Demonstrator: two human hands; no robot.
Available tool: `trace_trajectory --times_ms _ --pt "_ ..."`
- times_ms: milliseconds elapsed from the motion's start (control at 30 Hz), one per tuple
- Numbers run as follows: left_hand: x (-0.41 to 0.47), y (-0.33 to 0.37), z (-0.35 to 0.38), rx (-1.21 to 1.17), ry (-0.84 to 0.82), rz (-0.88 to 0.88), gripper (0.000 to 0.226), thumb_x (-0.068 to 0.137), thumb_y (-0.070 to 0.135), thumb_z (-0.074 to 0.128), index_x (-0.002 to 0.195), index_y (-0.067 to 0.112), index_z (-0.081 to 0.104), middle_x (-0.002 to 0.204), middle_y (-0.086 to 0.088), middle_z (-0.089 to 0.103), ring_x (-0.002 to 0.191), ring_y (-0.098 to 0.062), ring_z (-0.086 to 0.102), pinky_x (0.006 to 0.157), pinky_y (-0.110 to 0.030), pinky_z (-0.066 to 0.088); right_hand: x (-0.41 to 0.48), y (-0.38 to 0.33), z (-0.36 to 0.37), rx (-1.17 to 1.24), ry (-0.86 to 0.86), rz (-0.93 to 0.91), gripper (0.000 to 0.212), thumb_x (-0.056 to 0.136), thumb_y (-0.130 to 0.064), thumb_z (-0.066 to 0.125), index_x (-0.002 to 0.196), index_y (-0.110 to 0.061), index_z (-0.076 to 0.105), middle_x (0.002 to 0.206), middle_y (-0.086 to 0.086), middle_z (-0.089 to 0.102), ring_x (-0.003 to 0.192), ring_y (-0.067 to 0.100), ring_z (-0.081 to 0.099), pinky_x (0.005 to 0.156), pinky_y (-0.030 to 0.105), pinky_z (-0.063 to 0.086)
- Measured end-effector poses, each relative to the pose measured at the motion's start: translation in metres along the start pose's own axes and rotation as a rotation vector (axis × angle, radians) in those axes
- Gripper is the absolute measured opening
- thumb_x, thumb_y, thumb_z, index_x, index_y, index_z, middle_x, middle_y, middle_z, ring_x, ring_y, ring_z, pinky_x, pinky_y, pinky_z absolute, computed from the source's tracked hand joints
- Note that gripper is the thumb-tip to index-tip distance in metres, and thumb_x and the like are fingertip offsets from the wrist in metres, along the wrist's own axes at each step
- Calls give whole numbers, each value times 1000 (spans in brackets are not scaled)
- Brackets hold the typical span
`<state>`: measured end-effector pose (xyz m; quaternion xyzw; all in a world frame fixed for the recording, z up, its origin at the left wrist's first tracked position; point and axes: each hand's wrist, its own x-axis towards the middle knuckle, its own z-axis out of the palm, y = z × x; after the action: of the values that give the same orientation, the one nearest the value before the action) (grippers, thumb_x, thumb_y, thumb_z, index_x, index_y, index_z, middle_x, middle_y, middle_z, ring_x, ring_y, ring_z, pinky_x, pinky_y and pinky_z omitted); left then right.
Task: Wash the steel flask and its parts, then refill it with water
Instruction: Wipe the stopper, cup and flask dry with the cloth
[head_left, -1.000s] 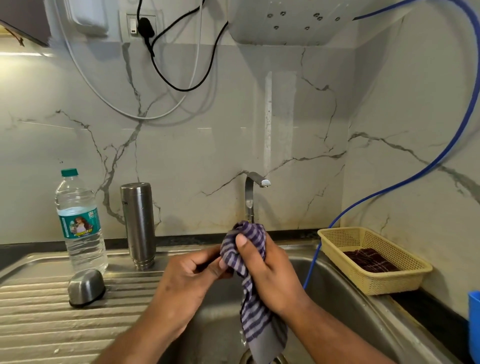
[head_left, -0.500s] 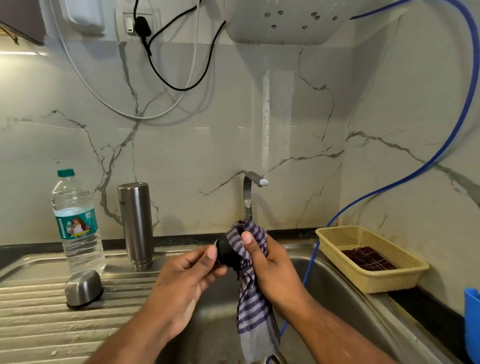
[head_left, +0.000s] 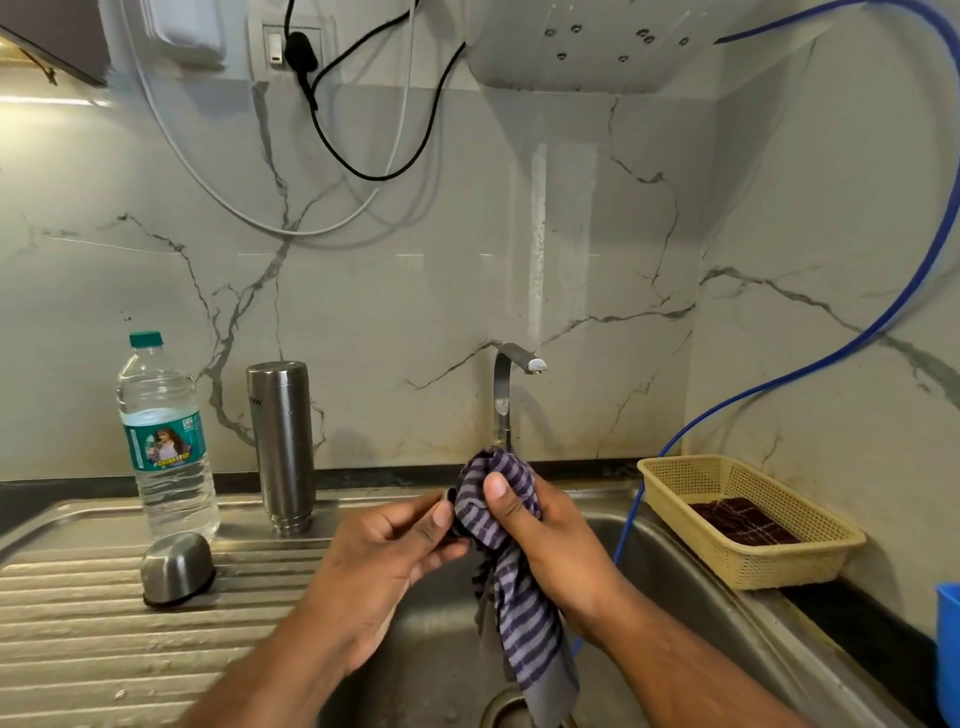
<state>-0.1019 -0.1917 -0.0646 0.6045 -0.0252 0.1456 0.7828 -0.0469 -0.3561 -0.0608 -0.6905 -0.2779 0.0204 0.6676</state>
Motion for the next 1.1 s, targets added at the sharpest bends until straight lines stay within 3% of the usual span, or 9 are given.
trace_trajectory --times_ms 233,367,433,600,667,767,867,1000,1100 --pt "5 4 -3 -156 24 -72 33 79 14 69 107 -4 74 108 -18 76 94 -23 75 72 -25 62 4 2 -5 325 18 92 36 90 -29 66 120 -9 71 110 16 76 100 29 74 77 32 61" --pt "5 8 -4 -202 41 -74 25 79 15 68 95 -1 78 101 -17 78 89 -22 72 68 -23 62 3 5 -5 397 -88 98 37 87 -22 70 123 -11 69 117 16 75 106 30 72 91 41 59" --pt "4 7 -3 -160 18 -70 28 81 15 67 102 -1 77 105 -16 77 96 -25 74 72 -24 62 1 3 -4 274 -80 49 37 87 -25 74 123 -15 69 115 9 76 108 25 72 94 40 58" --pt "-2 2 2 118 -8 52 32 81 18 70 111 8 75 106 -8 79 102 -22 75 84 -31 62 -2 -4 -2 -49 36 4 41 82 -52 75 114 -28 71 107 -8 77 101 7 72 97 33 55" --pt "-6 2 7 208 -8 121 34 79 22 74 112 16 75 104 -3 79 101 -18 75 88 -32 61 -1 -1 0 36 33 70 49 83 -59 71 118 -25 71 110 -3 77 105 13 73 102 41 54" --pt "-11 2 11 252 -27 178 40 77 22 80 117 26 74 110 2 78 105 -16 74 93 -35 58 1 1 6 408 -25 226 52 94 -50 61 126 -9 70 118 16 75 113 31 71 107 49 51" --pt "-11 2 8 291 31 224 43 73 30 83 115 41 75 113 3 77 109 -17 72 94 -40 56 0 3 8 500 -87 232 52 99 -46 55 129 -5 68 123 20 72 118 34 68 110 51 48" --pt "-8 1 7 271 35 227 45 74 25 80 117 34 74 110 5 78 107 -14 73 95 -37 57 0 6 7 347 -79 113 47 94 -42 66 133 -16 64 123 11 73 118 28 69 109 50 49" --pt "-11 4 9 330 -39 187 39 79 19 75 116 30 72 107 8 78 104 -9 73 86 -23 59 -1 7 3 136 -47 -2 46 89 -40 76 130 -30 59 120 -4 74 115 12 69 105 35 52"
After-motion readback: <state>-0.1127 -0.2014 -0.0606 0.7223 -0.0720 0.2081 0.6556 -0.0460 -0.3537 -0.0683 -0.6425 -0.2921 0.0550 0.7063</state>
